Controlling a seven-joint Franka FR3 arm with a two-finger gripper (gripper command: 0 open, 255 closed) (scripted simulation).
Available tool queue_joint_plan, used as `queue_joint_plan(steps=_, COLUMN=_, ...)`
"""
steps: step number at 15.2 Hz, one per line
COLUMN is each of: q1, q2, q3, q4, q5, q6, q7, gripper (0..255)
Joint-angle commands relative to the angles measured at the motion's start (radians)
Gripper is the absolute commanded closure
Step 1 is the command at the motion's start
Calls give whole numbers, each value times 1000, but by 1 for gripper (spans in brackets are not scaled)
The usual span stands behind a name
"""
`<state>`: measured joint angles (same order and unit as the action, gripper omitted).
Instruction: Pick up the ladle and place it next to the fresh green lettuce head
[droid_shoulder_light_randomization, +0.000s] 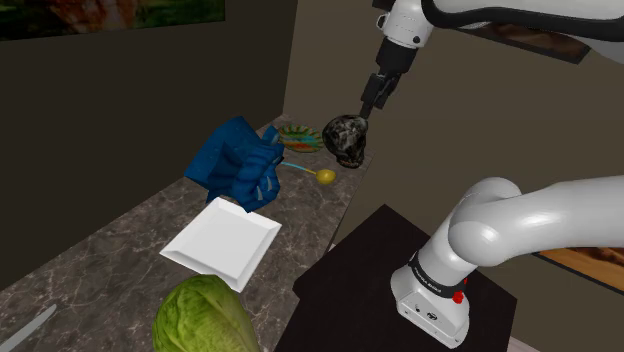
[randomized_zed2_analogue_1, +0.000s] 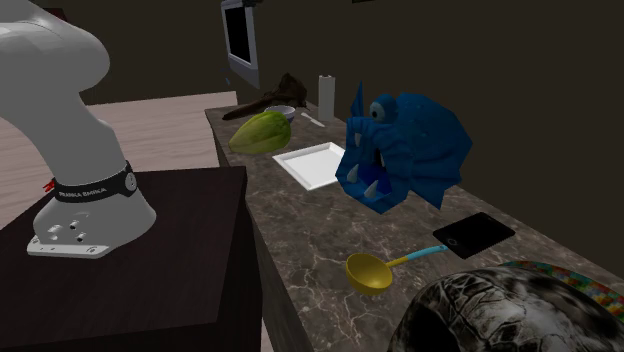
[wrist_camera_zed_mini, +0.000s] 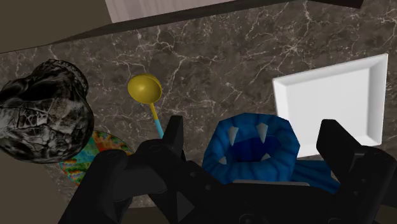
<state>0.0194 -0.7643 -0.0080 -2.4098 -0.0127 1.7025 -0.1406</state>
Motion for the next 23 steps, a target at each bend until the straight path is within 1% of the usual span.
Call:
queue_joint_plan(steps=1, q1=0, q2=0, q3=0, q4=0, q5=0, q6=0, q7=0, gripper=0)
queue_joint_plan(steps=7, q1=-12, q2=155, q3=-76, q4=-43, q5=-19, q6=171, q7=-93, gripper=0)
queue_joint_plan(steps=13, q1=-16, q2=353, q3=-148, q4=-36, q5=-14, q6=332, q7=-193, gripper=0)
queue_joint_plan(steps=18, q1=-14, q2=543, q3=-201, q4=9, q5=19, q6=449, q7=-286, gripper=0)
queue_joint_plan(steps=23, q1=-17, q2=747, q3=-236, q4=87, q5=84, q6=539, q7=-393, gripper=0)
